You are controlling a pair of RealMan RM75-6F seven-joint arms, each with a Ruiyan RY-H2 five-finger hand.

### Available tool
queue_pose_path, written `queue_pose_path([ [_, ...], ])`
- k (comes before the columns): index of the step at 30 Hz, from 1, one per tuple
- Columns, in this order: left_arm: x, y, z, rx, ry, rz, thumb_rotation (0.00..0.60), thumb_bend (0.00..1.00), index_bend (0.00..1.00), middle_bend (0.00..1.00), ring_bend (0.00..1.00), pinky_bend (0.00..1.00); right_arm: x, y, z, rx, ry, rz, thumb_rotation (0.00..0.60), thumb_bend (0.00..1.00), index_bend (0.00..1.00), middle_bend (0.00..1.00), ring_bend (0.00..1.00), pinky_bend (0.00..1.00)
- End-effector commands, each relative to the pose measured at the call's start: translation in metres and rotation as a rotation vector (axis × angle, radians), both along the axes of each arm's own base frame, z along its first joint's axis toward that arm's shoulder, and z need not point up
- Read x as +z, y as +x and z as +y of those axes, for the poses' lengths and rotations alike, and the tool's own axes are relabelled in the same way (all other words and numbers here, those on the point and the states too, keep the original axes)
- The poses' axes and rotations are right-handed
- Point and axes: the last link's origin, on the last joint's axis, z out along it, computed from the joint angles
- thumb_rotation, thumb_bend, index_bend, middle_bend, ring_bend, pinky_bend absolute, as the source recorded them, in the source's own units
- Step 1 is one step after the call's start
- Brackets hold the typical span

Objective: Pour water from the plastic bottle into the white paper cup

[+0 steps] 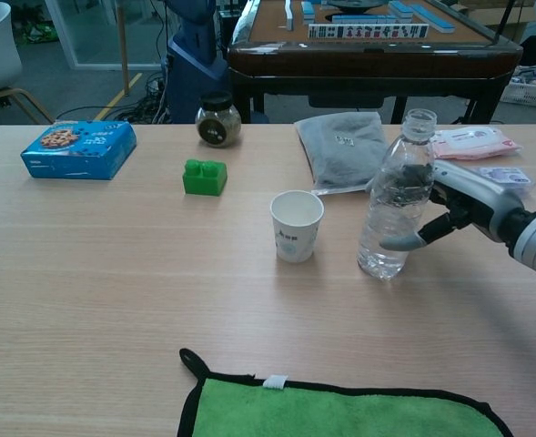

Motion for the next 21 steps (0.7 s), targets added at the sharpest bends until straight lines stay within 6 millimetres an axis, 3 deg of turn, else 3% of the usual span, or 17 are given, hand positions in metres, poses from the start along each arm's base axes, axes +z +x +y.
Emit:
queue_pose_path([
  [1,0.000,0.000,0.000,0.001,0.000,-0.001,0.600,0.20,0.47,0.42,0.35,0.53,-0.001,0.001,-0.001,-0.001,-0.006,-0.001,0.600,0.04,0.37,0.39,0.30,0.36],
  [8,0.002,0.000,0.001,0.003,0.005,-0.005,0.600,0.20,0.47,0.42,0.35,0.53,0.001,0.002,-0.005,0.005,-0.032,0.008,0.600,0.16,0.50,0.49,0.41,0.48],
  [21,0.003,0.001,0.001,0.003,0.007,-0.002,0.600,0.20,0.47,0.42,0.35,0.53,0.020,0.010,-0.018,0.041,-0.121,0.091,0.600,0.18,0.59,0.58,0.51,0.55],
])
